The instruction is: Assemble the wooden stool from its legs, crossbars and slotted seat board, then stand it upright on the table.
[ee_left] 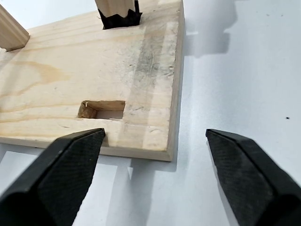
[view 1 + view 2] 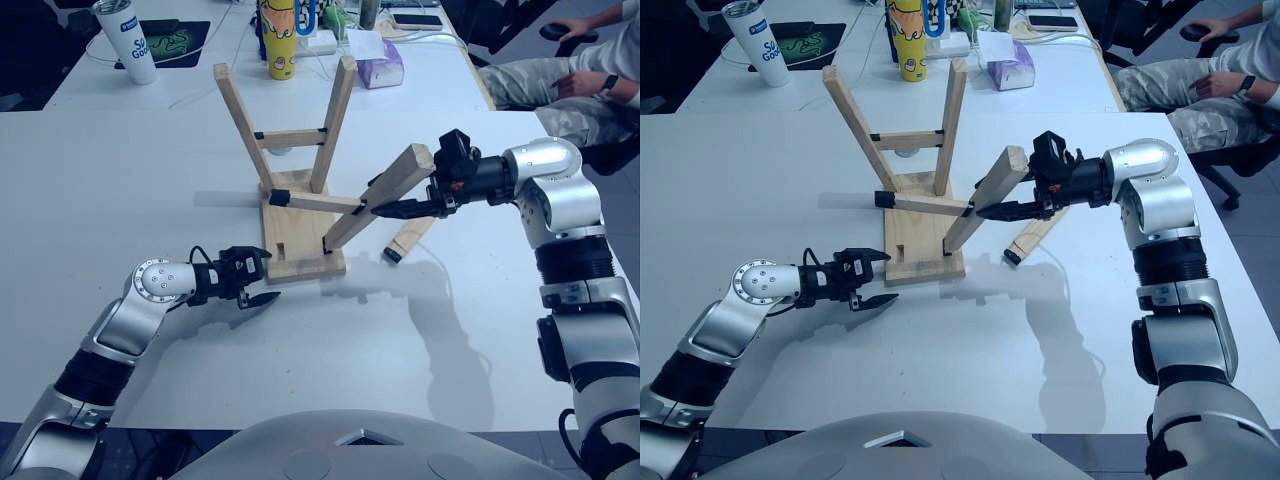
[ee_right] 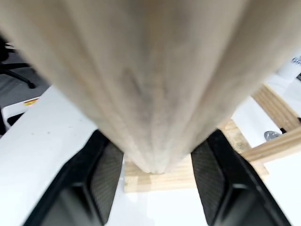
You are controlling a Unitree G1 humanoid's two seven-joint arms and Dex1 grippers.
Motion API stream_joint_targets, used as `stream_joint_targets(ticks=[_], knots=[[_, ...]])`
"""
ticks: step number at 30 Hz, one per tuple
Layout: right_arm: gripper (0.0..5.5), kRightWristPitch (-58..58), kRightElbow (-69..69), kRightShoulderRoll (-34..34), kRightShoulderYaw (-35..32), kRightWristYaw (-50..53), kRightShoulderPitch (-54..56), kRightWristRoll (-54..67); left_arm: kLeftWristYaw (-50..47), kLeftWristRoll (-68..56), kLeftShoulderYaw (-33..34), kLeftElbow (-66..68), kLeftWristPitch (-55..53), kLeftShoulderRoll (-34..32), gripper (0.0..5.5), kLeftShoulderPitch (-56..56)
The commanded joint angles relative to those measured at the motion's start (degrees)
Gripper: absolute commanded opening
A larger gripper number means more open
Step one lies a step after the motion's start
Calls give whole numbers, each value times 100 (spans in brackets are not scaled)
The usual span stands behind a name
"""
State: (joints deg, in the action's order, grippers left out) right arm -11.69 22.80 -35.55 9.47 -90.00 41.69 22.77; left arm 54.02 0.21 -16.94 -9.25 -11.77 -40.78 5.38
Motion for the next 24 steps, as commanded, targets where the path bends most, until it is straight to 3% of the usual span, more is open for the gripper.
stream_joint_targets(ticks=[1, 6, 12, 19, 24], knots=[[204, 198, 673, -214, 449, -248, 511, -182, -6, 69, -65, 85, -12, 45, 398, 20], [204, 650, 913, -197, 954, -249, 854, -217, -35, 93, -83, 97, 3, 102, 398, 36], [204, 912, 898, -97, 1049, -219, 793, -536, -78, 117, -81, 82, 13, 158, 398, -6], [204, 294, -149, 138, 1017, 256, 257, -617, -130, 115, -120, 28, -18, 237, 398, -24], [204, -280, -183, 148, 913, 401, 141, -562, -145, 113, -120, 2, -29, 257, 398, -32]])
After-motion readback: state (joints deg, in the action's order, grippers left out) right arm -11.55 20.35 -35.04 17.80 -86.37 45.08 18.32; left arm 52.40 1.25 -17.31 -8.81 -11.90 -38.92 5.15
